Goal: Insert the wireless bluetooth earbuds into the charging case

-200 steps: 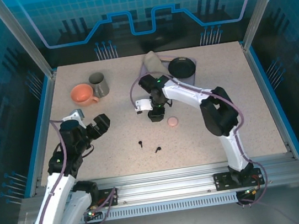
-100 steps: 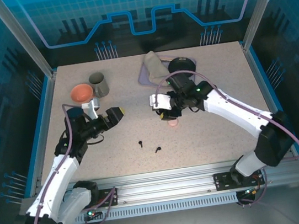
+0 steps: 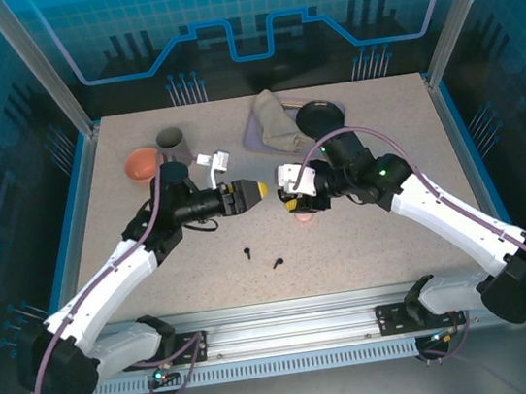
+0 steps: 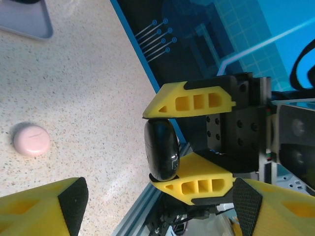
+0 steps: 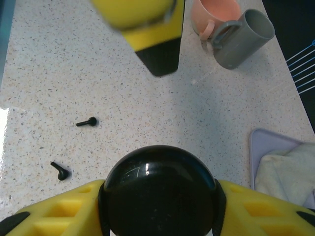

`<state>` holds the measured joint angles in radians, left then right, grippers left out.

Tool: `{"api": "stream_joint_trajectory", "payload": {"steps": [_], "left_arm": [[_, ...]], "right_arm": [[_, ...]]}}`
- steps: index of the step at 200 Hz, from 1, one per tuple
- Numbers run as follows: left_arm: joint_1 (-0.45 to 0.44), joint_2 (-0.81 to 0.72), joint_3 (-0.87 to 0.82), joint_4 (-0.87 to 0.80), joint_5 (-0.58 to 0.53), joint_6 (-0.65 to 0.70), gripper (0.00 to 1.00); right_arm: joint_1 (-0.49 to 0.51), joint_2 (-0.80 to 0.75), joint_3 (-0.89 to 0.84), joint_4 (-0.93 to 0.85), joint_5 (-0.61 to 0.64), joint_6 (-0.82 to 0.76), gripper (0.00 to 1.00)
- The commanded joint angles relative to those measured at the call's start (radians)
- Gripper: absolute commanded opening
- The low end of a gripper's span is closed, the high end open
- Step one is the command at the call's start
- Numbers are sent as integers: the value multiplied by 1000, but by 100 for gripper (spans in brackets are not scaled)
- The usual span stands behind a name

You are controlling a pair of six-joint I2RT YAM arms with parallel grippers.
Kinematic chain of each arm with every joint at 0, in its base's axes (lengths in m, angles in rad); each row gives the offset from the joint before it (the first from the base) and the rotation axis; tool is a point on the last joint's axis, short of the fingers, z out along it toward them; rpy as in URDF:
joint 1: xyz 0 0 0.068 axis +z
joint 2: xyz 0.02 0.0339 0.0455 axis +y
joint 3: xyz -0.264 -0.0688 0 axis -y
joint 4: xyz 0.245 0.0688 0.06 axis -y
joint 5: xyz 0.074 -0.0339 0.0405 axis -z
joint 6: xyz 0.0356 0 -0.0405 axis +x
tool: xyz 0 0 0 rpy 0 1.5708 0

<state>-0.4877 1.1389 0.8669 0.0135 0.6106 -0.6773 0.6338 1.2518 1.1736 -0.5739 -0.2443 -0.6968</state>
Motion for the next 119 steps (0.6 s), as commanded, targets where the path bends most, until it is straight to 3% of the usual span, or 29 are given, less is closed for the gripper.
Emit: {"api": "stream_joint_trajectory", "payload": {"steps": [1, 43, 119], "left_arm": [[-39, 43, 61, 7, 6, 37, 79], [-90, 117, 120, -23, -24, 51, 77], [-133, 176, 139, -61, -58, 64, 60]], "right_arm": [[-5, -24, -22, 19, -16, 28, 51], [7, -33, -32, 32, 7, 32, 51], [10, -19, -22, 35, 20, 31, 51]]}}
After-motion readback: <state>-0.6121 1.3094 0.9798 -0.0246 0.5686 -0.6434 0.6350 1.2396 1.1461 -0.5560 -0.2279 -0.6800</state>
